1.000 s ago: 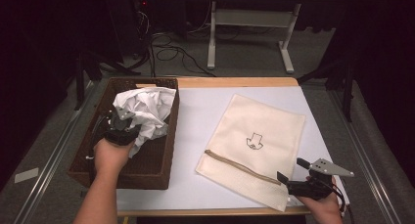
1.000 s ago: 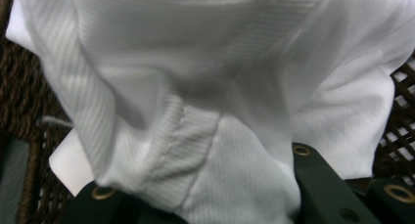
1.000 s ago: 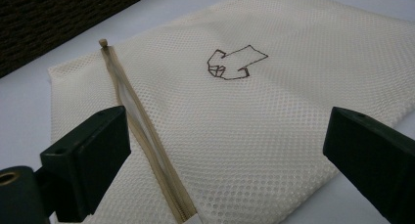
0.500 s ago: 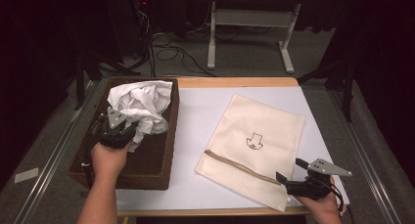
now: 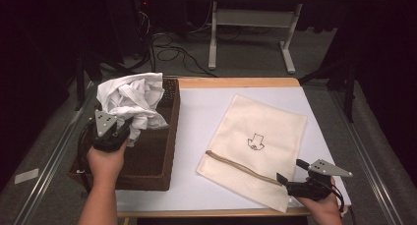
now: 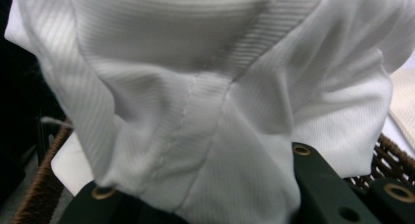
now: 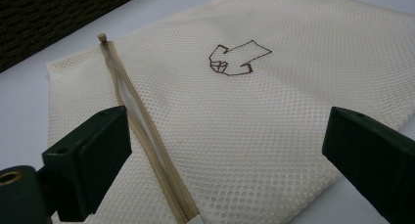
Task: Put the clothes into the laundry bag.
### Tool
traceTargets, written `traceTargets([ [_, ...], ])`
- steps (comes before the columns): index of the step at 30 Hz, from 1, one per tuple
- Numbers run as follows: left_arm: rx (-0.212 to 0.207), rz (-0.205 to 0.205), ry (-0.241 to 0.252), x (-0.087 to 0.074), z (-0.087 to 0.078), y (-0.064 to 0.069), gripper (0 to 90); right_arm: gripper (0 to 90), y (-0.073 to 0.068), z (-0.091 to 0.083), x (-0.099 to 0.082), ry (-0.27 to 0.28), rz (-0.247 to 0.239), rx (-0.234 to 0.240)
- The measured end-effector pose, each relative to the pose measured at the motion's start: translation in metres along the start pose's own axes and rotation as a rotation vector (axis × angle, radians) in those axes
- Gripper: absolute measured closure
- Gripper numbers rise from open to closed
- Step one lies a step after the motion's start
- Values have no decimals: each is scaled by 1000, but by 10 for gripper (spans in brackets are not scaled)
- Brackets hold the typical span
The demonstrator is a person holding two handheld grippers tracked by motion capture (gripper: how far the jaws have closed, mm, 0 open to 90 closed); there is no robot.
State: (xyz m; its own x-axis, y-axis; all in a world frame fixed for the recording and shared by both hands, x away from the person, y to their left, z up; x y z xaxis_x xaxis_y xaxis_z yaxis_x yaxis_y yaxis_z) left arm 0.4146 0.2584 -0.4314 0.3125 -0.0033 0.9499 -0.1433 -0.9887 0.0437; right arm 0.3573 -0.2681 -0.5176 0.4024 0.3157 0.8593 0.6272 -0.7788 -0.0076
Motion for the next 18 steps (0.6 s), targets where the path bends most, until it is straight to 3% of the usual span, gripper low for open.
traceTargets([
  [5,-2,-25,73,3,-8,-3,759,48,0,0,0,-1,1,2],
  [18,-9,-40,124,6,-14,-5,759,48,-1,1,0,-2,-2,2],
])
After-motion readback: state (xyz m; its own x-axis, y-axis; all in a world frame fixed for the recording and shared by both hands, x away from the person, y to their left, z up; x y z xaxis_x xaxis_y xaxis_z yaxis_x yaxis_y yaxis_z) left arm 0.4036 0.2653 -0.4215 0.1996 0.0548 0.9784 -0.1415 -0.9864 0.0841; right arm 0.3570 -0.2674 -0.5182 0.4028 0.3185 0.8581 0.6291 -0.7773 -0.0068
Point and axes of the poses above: each handheld gripper's, and its own axes: z roughly forward along the jaws, x roughly out of its top, y roughly to its right, the point moved 6 cm from there along z, roughly forward along the jaws, and after that the axes turned 7 degrees about -z, right-handed, at the moved point
